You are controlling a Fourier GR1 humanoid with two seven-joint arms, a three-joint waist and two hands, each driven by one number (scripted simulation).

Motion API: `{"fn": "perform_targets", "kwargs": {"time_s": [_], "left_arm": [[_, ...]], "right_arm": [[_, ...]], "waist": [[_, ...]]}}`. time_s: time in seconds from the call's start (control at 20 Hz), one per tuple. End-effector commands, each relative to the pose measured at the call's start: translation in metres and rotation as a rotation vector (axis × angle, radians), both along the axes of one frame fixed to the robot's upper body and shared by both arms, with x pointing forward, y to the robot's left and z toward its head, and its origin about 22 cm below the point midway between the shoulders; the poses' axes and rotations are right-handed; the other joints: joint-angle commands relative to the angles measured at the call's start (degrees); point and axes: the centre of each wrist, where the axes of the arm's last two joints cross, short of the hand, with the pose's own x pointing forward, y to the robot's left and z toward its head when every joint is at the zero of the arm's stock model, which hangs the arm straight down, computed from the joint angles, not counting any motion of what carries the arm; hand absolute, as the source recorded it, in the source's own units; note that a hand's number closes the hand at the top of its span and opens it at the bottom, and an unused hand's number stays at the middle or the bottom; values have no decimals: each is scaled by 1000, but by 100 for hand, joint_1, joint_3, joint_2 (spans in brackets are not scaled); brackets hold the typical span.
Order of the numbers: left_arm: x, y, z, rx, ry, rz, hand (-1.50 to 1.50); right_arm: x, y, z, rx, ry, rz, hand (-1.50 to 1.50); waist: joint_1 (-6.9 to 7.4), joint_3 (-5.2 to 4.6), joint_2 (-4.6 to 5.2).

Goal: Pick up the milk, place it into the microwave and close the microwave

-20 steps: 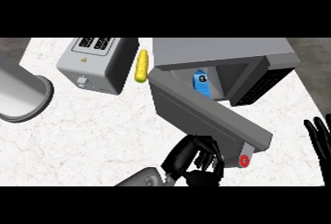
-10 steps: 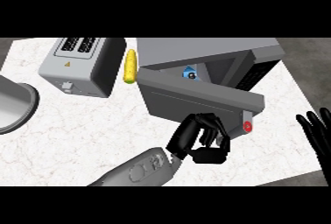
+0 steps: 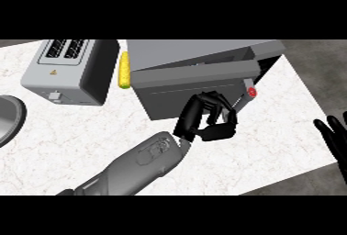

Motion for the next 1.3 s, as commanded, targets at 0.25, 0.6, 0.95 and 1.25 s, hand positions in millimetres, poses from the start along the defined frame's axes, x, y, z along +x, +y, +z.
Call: {"fn": "perform_targets", "kwargs": {"time_s": [0.25, 0.6, 0.95, 1.25], "left_arm": [[36, 5, 29, -142, -35, 103, 150], [39, 7, 23, -160, -55, 111, 150], [39, 10, 15, -181, -46, 125, 150], [42, 10, 16, -200, -73, 144, 150]], "right_arm": [[2, -1, 13, 16, -6, 57, -150], [4, -3, 26, -2, -21, 62, -150], [6, -6, 38, -18, -41, 90, -150], [8, -8, 43, 5, -45, 88, -150]], "waist": [[-237, 7, 113], [-302, 7, 134], [-412, 14, 168], [-424, 21, 174]]}}
